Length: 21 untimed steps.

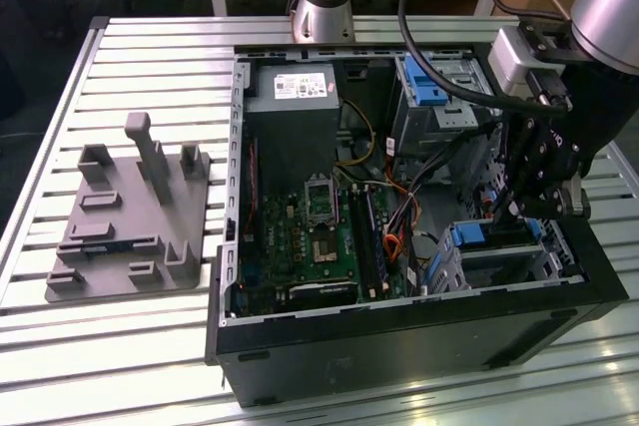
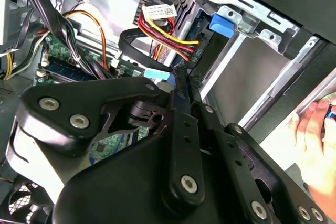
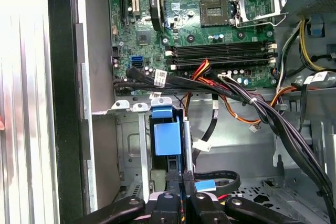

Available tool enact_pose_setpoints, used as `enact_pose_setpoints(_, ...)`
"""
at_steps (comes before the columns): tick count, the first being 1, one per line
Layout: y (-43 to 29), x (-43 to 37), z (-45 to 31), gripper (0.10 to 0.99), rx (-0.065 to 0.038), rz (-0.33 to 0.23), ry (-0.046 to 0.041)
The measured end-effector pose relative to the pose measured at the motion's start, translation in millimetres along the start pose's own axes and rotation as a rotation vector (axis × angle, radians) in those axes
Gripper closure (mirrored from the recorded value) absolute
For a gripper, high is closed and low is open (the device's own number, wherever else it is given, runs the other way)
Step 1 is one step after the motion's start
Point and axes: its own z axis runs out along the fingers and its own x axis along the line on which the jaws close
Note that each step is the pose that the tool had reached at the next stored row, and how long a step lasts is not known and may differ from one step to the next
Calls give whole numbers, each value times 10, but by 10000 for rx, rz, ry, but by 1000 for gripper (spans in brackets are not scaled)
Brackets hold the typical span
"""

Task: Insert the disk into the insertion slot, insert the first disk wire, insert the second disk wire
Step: 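Insert the second disk wire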

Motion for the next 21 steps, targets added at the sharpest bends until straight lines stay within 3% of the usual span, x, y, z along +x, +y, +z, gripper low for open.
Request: enact_pose_setpoints(21, -2, 2, 12, 937, 7, -284, 20)
